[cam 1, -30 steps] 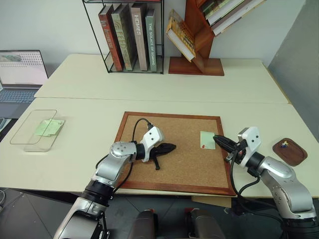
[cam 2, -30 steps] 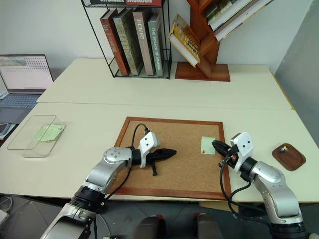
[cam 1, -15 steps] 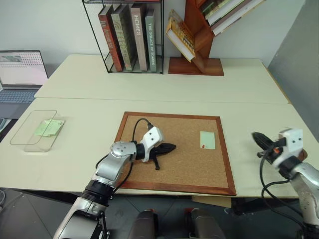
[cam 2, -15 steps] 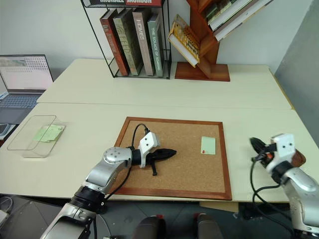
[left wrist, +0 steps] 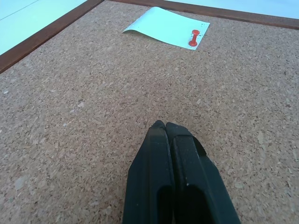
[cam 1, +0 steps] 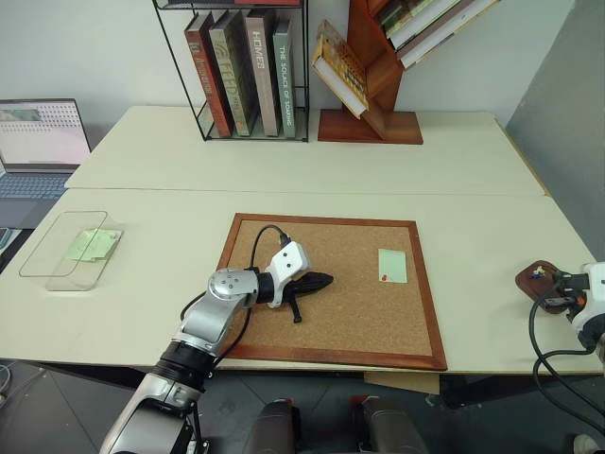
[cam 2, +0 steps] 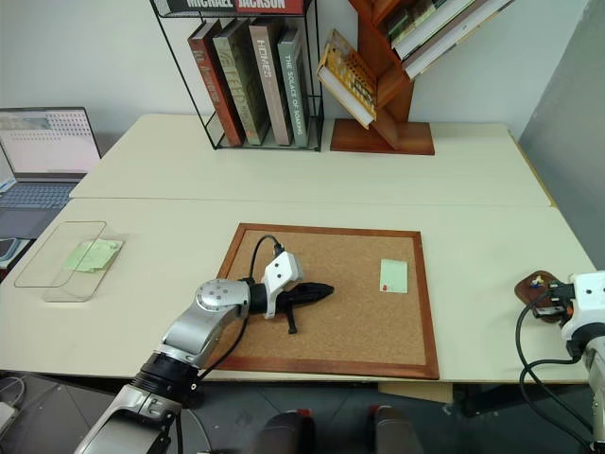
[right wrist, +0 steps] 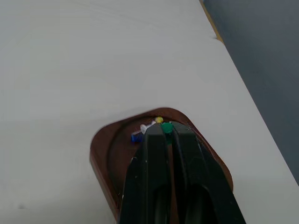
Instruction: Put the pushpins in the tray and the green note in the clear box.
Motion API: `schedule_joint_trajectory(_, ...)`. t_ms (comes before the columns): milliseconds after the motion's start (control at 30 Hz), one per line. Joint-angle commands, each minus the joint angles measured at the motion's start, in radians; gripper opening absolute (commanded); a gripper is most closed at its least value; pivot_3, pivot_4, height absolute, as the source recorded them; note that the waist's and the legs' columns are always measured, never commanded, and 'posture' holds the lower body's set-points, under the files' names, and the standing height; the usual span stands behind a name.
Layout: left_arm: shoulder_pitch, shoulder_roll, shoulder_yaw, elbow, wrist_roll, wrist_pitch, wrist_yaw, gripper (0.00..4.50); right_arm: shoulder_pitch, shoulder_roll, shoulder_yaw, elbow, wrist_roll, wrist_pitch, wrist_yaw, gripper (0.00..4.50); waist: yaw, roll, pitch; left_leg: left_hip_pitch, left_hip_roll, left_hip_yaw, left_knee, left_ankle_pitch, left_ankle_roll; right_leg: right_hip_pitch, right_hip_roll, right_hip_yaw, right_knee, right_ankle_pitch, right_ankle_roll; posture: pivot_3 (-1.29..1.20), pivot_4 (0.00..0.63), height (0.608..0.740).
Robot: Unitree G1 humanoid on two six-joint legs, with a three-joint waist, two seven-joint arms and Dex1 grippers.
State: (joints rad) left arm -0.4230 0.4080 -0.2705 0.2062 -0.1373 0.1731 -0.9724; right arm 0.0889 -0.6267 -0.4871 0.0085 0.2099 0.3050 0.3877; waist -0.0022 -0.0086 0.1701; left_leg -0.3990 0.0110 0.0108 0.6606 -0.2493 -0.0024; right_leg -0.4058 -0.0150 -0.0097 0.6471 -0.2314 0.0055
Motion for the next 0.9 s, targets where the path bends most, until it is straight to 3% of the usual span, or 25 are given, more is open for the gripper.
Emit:
schedule_joint_trajectory(33, 0.025, 0.016, -0.025, 0.033, 0.038, 0.019, -0.003, 0.00, -0.011, -0.016, -0.002, -0.007, -0.007, 0.038, -0.012, 0.28, 0.000, 0.000, 0.000, 0.000, 0.000, 0.000, 0.000, 0.000, 0.000, 0.000, 0.000, 0.000, 0.000, 0.000, 0.000, 0.00, 0.150, 0.740)
schedule_joint_trajectory(467, 0.027, 0.019, -0.025, 0.029, 0.042, 0.020, -0.001, 0.00, -0.051, 0.020, -0.028, -0.012, 0.024, 0.087, -0.055, 2.91, 0.000, 0.001, 0.000, 0.000, 0.000, 0.000, 0.000, 0.000, 0.000, 0.000, 0.001, 0.000, 0.000, 0.000, 0.000, 0.00, 0.150, 0.740)
schedule_joint_trajectory(633, 0.027, 0.021, -0.025, 0.028, 0.042, 0.019, -0.003, 0.00, -0.078, 0.060, -0.075, -0.065, 0.110, 0.028, -0.029, 3.85, -0.001, 0.001, -0.001, 0.000, 0.000, 0.000, 0.000, 0.000, 0.000, 0.000, 0.001, 0.000, 0.000, 0.000, 0.000, 0.00, 0.150, 0.740)
schedule_joint_trajectory(900, 0.027, 0.024, -0.027, 0.030, 0.042, 0.021, -0.008, 0.00, -0.117, 0.101, -0.033, -0.215, 0.245, 0.059, 0.036, 3.85, -0.001, 0.001, -0.001, 0.000, 0.001, -0.001, 0.000, 0.000, 0.000, 0.000, 0.002, 0.000, 0.000, 0.000, 0.001, 0.00, 0.150, 0.740)
